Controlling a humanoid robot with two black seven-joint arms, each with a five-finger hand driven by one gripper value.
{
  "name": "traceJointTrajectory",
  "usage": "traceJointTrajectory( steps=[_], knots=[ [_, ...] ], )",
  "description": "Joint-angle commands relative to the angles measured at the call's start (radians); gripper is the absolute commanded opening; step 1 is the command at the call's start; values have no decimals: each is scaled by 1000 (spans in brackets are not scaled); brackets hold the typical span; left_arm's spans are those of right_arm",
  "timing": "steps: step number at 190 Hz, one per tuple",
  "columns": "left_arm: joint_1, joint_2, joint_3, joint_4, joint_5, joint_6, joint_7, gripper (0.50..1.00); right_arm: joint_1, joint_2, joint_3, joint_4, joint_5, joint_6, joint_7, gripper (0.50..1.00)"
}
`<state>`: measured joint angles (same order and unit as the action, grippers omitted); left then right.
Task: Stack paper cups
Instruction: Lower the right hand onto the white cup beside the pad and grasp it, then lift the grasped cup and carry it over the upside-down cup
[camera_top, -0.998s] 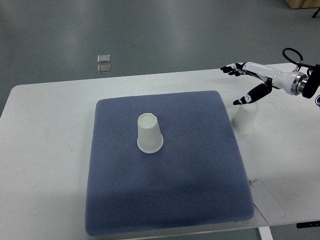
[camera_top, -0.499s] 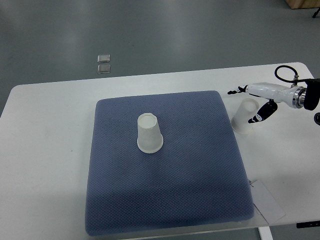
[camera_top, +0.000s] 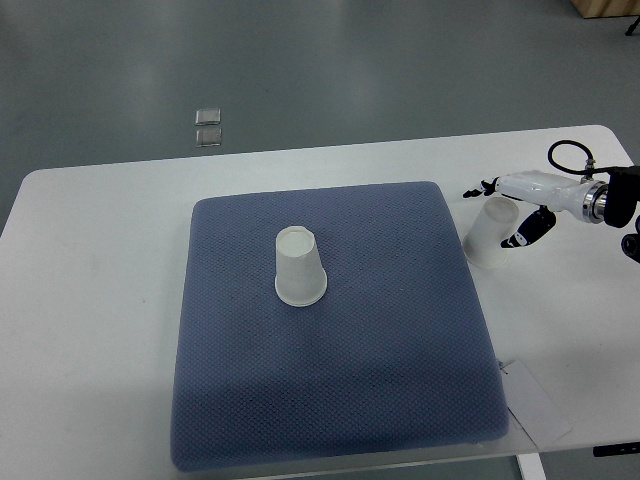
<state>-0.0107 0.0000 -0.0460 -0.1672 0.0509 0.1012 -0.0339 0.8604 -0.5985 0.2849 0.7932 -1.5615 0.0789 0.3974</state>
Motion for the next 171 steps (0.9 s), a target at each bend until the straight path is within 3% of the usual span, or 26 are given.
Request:
traceJointTrajectory(
  steps=[1, 20, 60, 88, 120, 171],
  knots=[
    [0, 0, 0, 0, 0, 0, 0, 1000, 0, 0, -10, -5, -2, 1, 1, 789],
    [0, 0, 0, 0, 0, 0, 0, 1000, 3, 0, -12, -5, -2, -1, 0, 756],
    [0, 0, 0, 0, 1, 0, 0, 1000, 6, -1, -10, -5, 0, -1, -3, 615],
    [0, 0, 0, 0, 1, 0, 0, 1000, 29, -12, -4, -2, 8, 7, 0, 550],
    [0, 0, 0, 0, 1, 0, 0, 1000, 118, -15, 0, 17, 24, 18, 6, 517],
    [0, 0, 0, 0, 0, 0, 0, 1000, 330, -23, 8, 150, 109, 125, 15, 513]
  ],
)
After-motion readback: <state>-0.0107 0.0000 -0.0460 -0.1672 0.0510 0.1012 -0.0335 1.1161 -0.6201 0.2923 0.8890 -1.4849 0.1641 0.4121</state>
